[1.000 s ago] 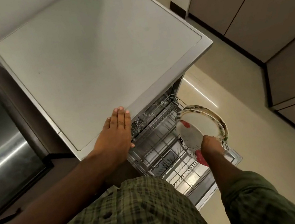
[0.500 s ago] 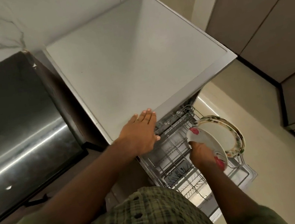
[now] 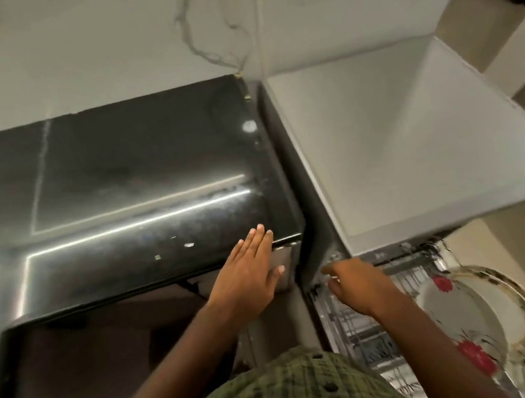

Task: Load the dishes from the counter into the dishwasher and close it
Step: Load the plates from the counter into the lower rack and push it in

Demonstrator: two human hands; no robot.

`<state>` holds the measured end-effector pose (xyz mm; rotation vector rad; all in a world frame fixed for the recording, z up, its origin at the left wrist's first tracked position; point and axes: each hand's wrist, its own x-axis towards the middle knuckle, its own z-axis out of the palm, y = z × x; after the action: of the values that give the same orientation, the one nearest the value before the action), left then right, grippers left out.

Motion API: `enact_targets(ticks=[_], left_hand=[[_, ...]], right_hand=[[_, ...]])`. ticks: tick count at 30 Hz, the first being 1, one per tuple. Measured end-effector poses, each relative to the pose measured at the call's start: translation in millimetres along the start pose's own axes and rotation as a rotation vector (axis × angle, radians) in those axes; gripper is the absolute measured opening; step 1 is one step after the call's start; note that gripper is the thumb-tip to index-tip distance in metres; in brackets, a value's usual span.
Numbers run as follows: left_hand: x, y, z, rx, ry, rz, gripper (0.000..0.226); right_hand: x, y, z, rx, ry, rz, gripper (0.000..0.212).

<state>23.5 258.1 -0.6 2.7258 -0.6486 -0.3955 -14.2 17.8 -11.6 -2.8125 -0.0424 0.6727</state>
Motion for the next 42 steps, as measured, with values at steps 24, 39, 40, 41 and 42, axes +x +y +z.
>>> enact_targets(ticks=[24, 39, 40, 41, 42], left_hand=[[-318.5, -263.7, -14.0, -0.015, 0.524, -1.3, 0.09], [-299.9, -261.9, -14.3, 0.025, 0.504, -1.054, 0.05], [-296.3, -258.3, -13.9, 0.029, 0.503, -1.03, 0.049], [-293.4, -254.7, -14.4, 0.024, 0.515, -1.004, 0.047], [-291.1, -250.8, -15.6, 0.022, 0.532, -0.971, 0.046]], right_hand=[[93.1, -362.8, 37.1, -0.536, -0.02, -0.337, 0.086], [95.1, -356.8, 45.5, -0.506, -0.022, -0.323, 0.095], [94.4, -356.1, 45.1, -0.5, -0.026, -0.321, 0.096], [93.5, -355.0, 44.2, -0.498, -0.034, -0.323, 0.097], [92.3, -353.1, 42.4, -0.489, -0.045, -0.331, 0.098]])
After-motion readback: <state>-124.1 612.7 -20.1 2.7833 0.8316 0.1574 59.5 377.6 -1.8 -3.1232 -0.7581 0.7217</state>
